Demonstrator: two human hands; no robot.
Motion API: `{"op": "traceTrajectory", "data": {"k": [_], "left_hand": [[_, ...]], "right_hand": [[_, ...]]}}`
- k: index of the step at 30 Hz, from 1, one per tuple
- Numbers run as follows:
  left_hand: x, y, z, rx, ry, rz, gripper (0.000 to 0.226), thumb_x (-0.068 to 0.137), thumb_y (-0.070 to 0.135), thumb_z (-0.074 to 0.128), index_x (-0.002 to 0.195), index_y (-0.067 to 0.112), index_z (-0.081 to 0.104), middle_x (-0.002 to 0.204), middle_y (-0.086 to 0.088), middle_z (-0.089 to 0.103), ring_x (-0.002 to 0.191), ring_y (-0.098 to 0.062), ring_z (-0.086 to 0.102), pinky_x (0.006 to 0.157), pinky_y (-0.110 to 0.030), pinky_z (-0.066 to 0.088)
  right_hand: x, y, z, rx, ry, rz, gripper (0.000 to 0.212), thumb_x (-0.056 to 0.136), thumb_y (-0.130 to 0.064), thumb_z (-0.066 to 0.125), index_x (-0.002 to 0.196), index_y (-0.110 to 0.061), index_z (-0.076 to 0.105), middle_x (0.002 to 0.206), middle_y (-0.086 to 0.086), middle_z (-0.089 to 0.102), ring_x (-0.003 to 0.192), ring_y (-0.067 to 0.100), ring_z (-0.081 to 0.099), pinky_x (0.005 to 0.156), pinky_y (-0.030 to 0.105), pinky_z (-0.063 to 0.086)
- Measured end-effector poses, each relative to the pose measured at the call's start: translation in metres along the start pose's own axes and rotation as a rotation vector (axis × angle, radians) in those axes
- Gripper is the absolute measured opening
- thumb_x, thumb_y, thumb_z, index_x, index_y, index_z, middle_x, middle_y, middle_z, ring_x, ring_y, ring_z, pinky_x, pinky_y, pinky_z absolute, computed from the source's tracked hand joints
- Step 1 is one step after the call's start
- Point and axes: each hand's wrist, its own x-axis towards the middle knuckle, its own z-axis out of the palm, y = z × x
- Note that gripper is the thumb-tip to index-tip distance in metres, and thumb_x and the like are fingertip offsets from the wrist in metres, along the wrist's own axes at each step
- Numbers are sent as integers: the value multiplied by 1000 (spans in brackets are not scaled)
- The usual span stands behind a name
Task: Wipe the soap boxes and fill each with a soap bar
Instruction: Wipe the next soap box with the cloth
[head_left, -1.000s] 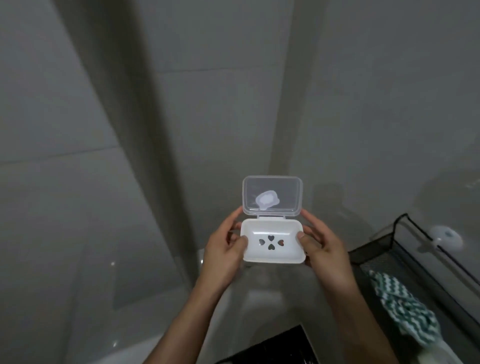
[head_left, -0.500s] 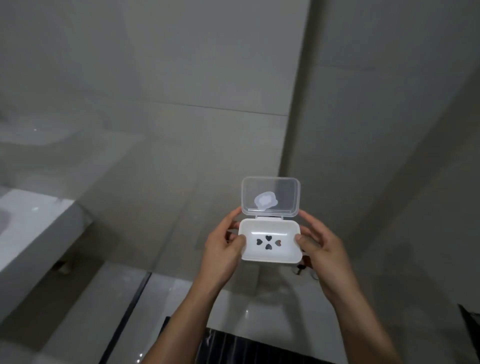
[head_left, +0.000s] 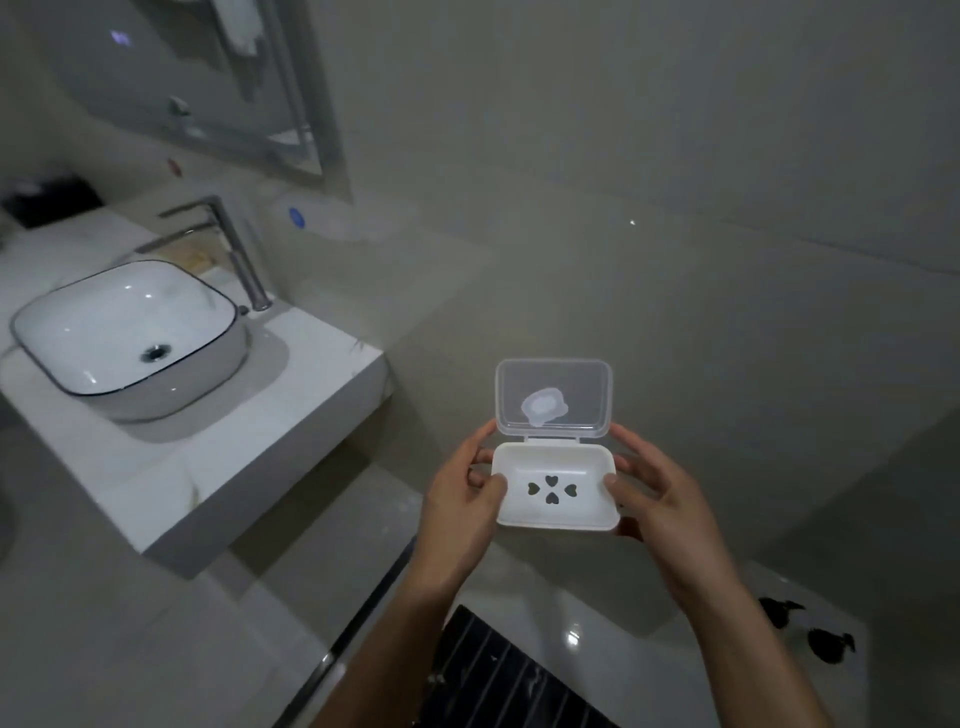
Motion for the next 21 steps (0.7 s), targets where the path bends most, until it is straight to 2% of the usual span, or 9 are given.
{"op": "traceTrajectory", "data": {"k": [3, 6, 8, 12, 15, 18, 21], "left_hand": [[11, -15, -56, -31, 72, -24, 63, 79, 9, 50, 135, 36, 56, 101, 7, 69, 79, -8, 65, 71, -22, 54], [14, -24, -113, -7, 185, -20, 65, 75, 10, 50, 135, 34, 57, 98, 5, 69, 70, -3, 61, 67, -15, 48], [10, -28, -151, 12, 246, -25, 63, 76, 13, 50, 134, 36, 56, 98, 6, 70, 69, -3, 61, 67, -16, 48], [-5, -35, -216, 23, 429, -93, 63, 74, 17, 50, 132, 43, 56, 96, 10, 72, 65, -4, 58, 67, -23, 47], [-18, -37, -259, 44, 555, -102, 62, 76, 11, 51, 131, 38, 56, 95, 20, 72, 72, -1, 63, 68, -17, 50], [-33, -41, -300, 65, 713, -127, 59, 84, -2, 55, 134, 30, 57, 96, 11, 71, 81, -8, 66, 75, -24, 56], [-42, -46, -337, 68, 846, -153, 60, 86, -2, 56, 126, 43, 57, 95, 11, 70, 77, -9, 66, 70, -22, 56]], "right_hand": [[15, 1, 60, -30, -70, 2, 55, 94, 1, 60, 131, -41, 63, 113, -5, 72, 95, 13, 74, 64, 30, 59], [27, 5, 121, -48, -158, 3, 56, 94, 1, 61, 133, -39, 62, 114, -4, 72, 96, 14, 73, 68, 35, 61], [33, 7, 161, -57, -231, 3, 56, 94, 3, 60, 134, -36, 62, 113, -1, 73, 98, 16, 73, 73, 41, 63], [42, 11, 238, -78, -423, 14, 57, 94, 4, 58, 123, -45, 66, 106, -9, 75, 94, 13, 74, 65, 34, 61], [46, 15, 294, -113, -564, 17, 56, 95, 2, 58, 129, -42, 64, 111, -7, 74, 100, 17, 73, 70, 42, 62], [48, 20, 350, -134, -693, 22, 56, 95, 1, 59, 128, -44, 65, 110, -6, 74, 99, 19, 73, 70, 42, 62], [49, 23, 404, -168, -796, 17, 55, 95, -3, 61, 119, -52, 67, 113, -5, 73, 101, 20, 72, 78, 49, 63]]}}
